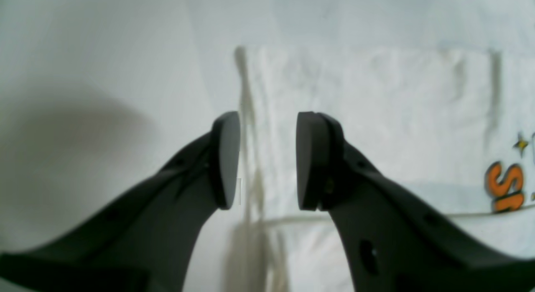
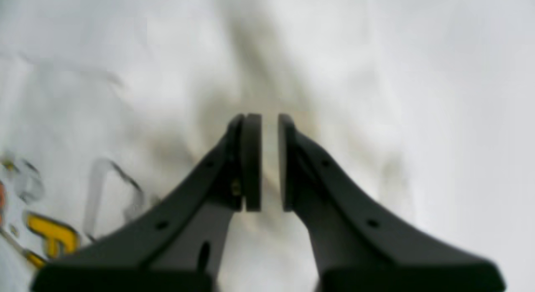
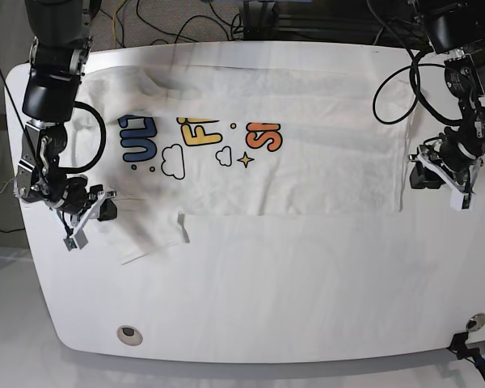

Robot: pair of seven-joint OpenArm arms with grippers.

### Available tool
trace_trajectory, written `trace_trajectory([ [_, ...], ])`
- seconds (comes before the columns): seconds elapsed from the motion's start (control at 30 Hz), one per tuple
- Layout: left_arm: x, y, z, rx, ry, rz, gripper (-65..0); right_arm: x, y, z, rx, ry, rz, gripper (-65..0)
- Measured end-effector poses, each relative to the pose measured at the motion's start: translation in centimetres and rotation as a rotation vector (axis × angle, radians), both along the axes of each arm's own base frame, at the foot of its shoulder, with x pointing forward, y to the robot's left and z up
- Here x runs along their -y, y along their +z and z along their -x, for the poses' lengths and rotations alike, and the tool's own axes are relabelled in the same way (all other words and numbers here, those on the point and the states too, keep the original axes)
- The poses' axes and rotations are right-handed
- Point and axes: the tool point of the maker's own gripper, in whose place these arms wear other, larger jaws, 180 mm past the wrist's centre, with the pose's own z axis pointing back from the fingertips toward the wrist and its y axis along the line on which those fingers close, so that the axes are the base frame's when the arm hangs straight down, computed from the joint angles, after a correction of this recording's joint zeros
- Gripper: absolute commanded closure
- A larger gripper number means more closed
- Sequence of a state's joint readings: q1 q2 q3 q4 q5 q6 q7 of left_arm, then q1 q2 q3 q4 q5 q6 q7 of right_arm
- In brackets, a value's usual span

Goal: Fold the T-shirt properly
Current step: 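Release the edge and move both grippers down along the shirt's sides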

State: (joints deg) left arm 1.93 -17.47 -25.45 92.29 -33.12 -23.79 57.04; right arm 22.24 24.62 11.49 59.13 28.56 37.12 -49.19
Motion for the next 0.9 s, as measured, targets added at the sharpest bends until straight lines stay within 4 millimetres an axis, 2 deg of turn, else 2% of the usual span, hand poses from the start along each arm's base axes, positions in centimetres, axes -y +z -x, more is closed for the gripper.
trace_trajectory([
  [0.07,0.0,-0.3,0.9,-0.016,-0.009,-0.013,-20.4,0.3,-2.0,2.4,-0.062,-0.010,-0.004,-5.9],
  [0.2,0.4,-0.7,3.3,-0.050,-0.037,-0.046,-20.8,1.1,-1.4,5.4,-0.044,-0.019,-0.020,-4.8],
  [0.27,1.1,0.0,3.9,-0.027,-0.065,-0.055,-21.0,0.5,-0.1,6.2,0.021,-0.009,-0.038,-4.4],
  [0.33,1.6,-0.3,5.4,-0.052,-0.079,-0.074,-21.0,1.2,-0.9,9.2,-0.027,-0.005,0.021,-3.9],
  [0.37,1.8,-0.1,5.6,-0.048,-0.086,-0.076,-20.8,1.3,-1.0,10.0,-0.033,-0.006,0.043,-3.7],
  [0.4,2.2,0.1,6.1,-0.047,-0.105,-0.084,-20.8,1.0,0.3,10.6,0.009,0.025,0.044,-3.4],
  [0.47,2.0,-0.2,7.1,-0.074,-0.100,-0.104,-20.8,2.0,0.5,11.8,-0.019,0.002,0.105,-2.9],
  [0.5,2.7,0.4,7.4,-0.056,-0.127,-0.101,-20.7,2.0,1.5,12.7,0.009,0.016,0.117,-3.9],
  [0.57,2.6,-0.2,8.2,-0.082,-0.122,-0.113,-20.9,3.1,1.4,13.9,-0.026,-0.004,0.168,-7.1],
  [0.67,3.1,0.9,6.3,-0.029,-0.127,-0.095,-21.7,3.6,3.0,11.2,0.063,-0.016,0.148,-16.7],
  [0.77,3.9,2.1,4.4,0.029,-0.147,-0.104,-22.4,5.4,6.0,8.5,0.176,-0.050,0.165,-24.0],
  [0.83,3.8,1.3,4.1,-0.003,-0.146,-0.130,-22.8,6.9,5.9,7.2,0.172,-0.083,0.174,-26.7],
  [0.9,3.9,1.1,3.1,-0.003,-0.150,-0.135,-23.2,7.5,5.9,5.5,0.176,-0.083,0.173,-27.8],
])
